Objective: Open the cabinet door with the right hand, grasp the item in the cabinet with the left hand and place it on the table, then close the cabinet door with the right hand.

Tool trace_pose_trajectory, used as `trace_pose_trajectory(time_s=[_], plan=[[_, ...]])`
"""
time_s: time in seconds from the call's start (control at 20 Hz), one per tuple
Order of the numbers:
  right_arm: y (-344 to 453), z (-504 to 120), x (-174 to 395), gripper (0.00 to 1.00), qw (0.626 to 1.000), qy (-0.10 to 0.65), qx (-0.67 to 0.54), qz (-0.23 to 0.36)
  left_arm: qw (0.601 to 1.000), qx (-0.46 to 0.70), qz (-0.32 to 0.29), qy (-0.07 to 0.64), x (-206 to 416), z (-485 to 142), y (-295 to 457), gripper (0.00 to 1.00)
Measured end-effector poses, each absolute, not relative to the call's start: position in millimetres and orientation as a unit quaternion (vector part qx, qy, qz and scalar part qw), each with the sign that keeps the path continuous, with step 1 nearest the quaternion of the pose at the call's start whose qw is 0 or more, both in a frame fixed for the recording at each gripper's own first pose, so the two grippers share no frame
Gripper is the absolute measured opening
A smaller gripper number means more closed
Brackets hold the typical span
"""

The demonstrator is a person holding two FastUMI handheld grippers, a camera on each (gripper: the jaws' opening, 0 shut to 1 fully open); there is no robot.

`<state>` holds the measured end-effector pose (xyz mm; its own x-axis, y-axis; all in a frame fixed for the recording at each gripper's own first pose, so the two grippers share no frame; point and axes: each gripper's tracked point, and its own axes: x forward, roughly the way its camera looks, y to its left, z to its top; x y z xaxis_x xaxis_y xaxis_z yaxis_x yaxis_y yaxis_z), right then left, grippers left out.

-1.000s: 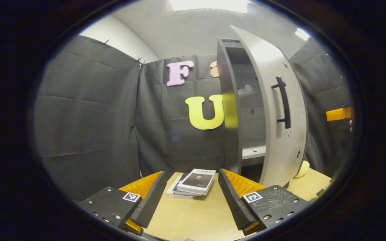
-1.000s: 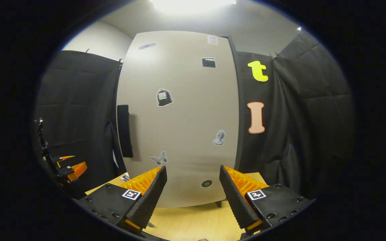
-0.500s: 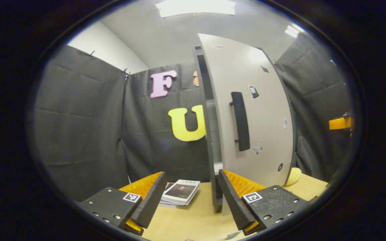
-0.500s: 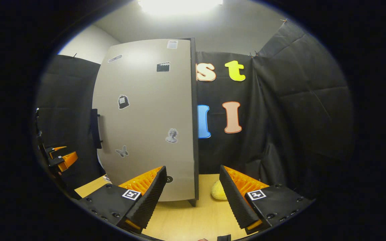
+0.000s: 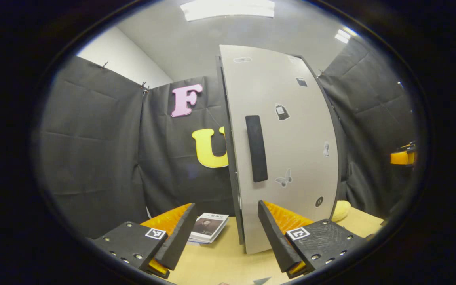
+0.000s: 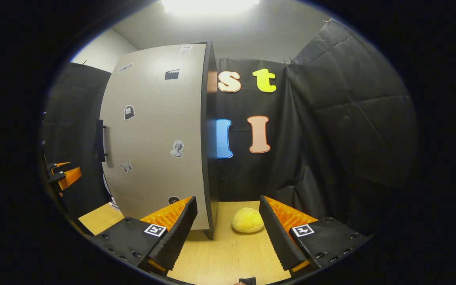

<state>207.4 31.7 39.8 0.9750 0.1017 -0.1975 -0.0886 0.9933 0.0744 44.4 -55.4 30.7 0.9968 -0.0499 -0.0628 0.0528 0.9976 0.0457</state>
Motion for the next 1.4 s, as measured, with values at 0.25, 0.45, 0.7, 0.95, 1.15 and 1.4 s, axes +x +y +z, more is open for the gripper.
trace_pose_trajectory(time_s=[0.25, 0.45, 0.7, 0.95, 1.15, 1.4], plan=[[31.6, 39.5, 209.3, 0.97, 0.993, 0.098, 0.029, 0.052, 0.999, 0.022, -0.021, 0.034, 46.3, 28.6, -50.2, 0.92], [29.1, 38.9, 210.2, 0.97, 0.993, 0.099, 0.022, 0.056, 0.999, 0.020, -0.016, 0.035, 44.9, 26.8, -46.2, 0.92], [30.1, 42.6, 209.9, 0.99, 0.994, 0.092, 0.022, 0.058, 0.999, 0.019, -0.012, 0.034, 43.7, 29.6, -42.6, 0.92], [34.3, 41.6, 207.3, 0.97, 0.994, 0.089, 0.025, 0.054, 0.999, 0.019, -0.010, 0.032, 42.0, 31.7, -40.6, 0.92], [36.9, 43.3, 205.8, 0.97, 0.994, 0.090, 0.025, 0.052, 0.999, 0.020, -0.011, 0.032, 42.1, 33.6, -41.0, 0.92], [37.3, 46.6, 205.7, 0.97, 0.995, 0.085, 0.023, 0.048, 0.999, 0.019, -0.011, 0.033, 43.7, 33.6, -39.1, 0.92]])
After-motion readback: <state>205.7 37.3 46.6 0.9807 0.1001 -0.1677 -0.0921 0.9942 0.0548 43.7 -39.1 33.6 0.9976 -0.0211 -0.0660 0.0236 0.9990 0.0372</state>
